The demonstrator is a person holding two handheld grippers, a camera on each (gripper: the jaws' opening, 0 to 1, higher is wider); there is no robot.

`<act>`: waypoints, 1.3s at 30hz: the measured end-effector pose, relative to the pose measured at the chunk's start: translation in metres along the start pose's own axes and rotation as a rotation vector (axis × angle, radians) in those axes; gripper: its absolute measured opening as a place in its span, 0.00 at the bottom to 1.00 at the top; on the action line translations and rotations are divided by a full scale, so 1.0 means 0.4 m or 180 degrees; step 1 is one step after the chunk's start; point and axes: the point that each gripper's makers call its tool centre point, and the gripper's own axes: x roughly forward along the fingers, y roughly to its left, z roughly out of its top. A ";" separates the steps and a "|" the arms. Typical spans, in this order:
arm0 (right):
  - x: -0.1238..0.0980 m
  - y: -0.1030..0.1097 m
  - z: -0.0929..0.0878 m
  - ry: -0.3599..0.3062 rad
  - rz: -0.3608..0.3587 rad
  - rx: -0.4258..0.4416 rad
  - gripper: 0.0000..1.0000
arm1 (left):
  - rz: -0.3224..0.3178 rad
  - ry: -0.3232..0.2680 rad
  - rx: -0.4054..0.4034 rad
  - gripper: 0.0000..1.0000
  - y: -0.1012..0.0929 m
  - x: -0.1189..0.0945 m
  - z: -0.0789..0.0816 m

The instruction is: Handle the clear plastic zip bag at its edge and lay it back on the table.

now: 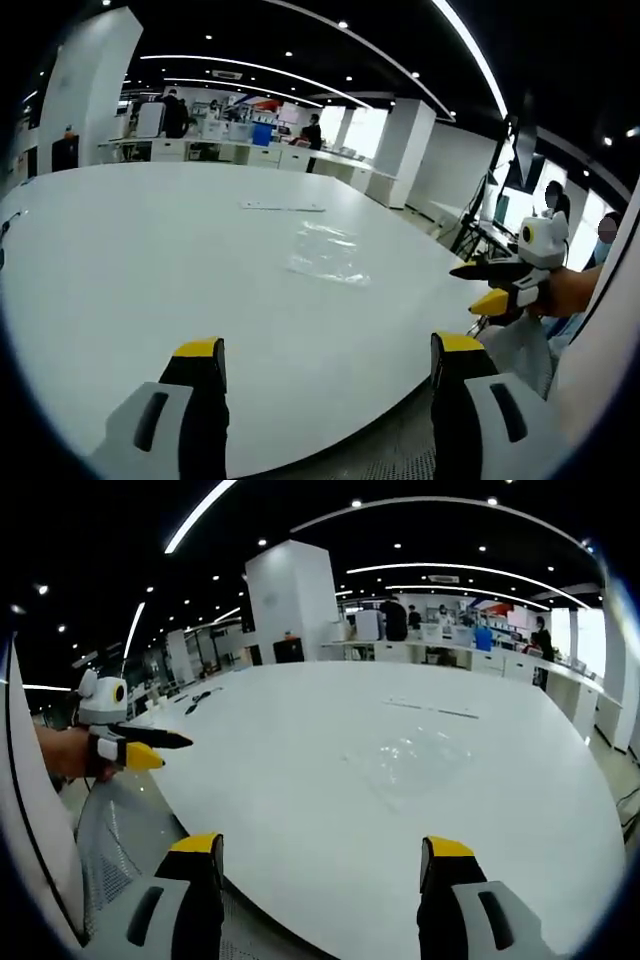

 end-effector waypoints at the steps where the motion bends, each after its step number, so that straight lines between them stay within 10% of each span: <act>1: 0.000 0.000 -0.001 0.0004 0.0002 -0.0001 0.81 | 0.0000 0.0003 0.0001 0.83 0.004 0.001 -0.002; 39: 0.009 0.002 -0.012 0.0098 0.0044 -0.0052 0.78 | 0.0003 0.0029 0.0011 0.81 -0.001 0.001 -0.004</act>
